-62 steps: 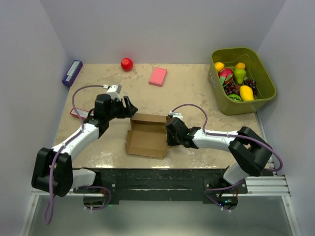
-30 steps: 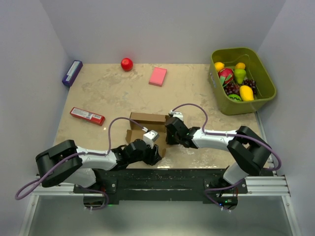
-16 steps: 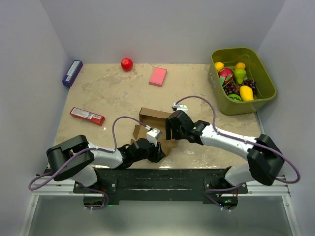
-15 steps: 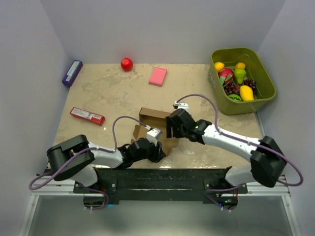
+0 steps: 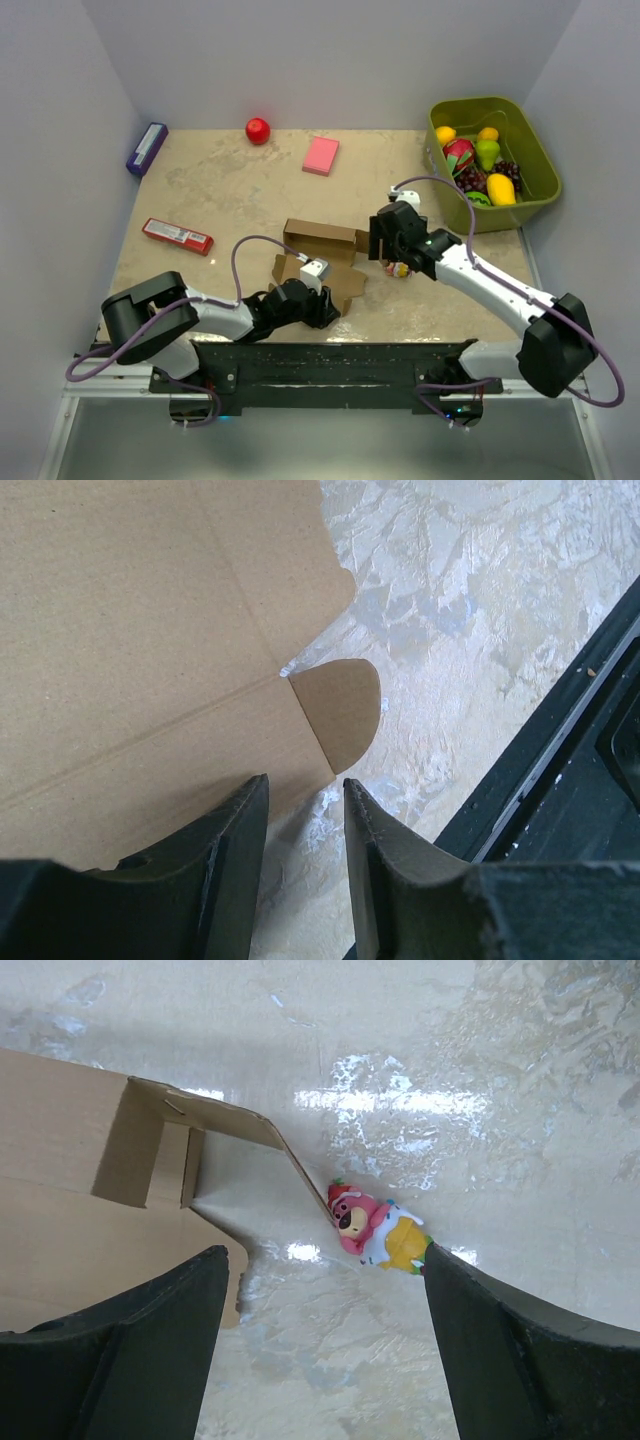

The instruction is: Fold the paper box

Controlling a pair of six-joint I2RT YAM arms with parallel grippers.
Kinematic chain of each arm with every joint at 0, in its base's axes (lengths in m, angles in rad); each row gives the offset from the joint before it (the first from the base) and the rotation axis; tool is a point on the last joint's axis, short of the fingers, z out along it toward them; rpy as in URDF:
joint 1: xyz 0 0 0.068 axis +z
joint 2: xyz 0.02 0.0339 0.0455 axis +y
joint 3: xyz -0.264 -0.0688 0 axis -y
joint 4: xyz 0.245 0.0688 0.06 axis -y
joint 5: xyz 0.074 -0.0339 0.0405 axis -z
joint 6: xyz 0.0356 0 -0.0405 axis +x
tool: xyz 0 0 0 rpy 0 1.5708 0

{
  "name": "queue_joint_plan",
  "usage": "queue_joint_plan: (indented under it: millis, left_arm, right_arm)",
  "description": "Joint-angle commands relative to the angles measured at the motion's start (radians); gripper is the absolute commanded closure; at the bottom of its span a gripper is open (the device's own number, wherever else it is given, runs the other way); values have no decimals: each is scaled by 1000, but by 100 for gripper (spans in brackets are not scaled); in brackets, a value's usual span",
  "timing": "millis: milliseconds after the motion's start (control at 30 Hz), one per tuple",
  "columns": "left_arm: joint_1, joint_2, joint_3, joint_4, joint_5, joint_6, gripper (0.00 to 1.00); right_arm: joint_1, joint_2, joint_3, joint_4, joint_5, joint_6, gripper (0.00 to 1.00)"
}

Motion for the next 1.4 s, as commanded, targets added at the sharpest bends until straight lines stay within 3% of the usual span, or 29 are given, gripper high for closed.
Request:
queue_joint_plan:
  millis: [0, 100, 133, 200, 333, 467, 800, 1200, 1333, 1367]
  left_arm:
    - [-5, 49, -16, -139, -8, -7, 59]
    - [-5, 52, -13, -142, -7, -7, 59]
    - [-5, 53, -9, -144, -8, -7, 59]
    - [-5, 62, -3, -152, -7, -6, 59]
    - [-5, 96, 31, -172, 4, 0, 60]
    - [-5, 121, 49, -188, 4, 2, 60]
    - [-9, 170, 94, -215, 21, 9, 60]
    - [-8, 162, 131, -224, 7, 29, 59]
    - [-8, 93, 172, -277, -4, 37, 49]
    - [-8, 57, 178, -288, -5, 36, 41]
  right_arm:
    - [-6, 69, 2, 60, 35, -51, 20]
    - [-9, 136, 12, 94, 33, -80, 27]
    - [-8, 148, 17, 96, 24, -93, 39]
    - [-9, 167, 32, 97, 1, -105, 51]
    - [-6, 142, 46, 103, -68, -114, 85]
    - [-5, 122, 57, 83, -146, -111, 98]
    - [47, 162, 109, 20, -238, -87, 99]
    - [115, 253, 48, 85, -255, -14, 97]
    - [114, 242, 46, 82, -209, -1, 96]
    - [114, 242, 48, 79, -183, 1, 97]
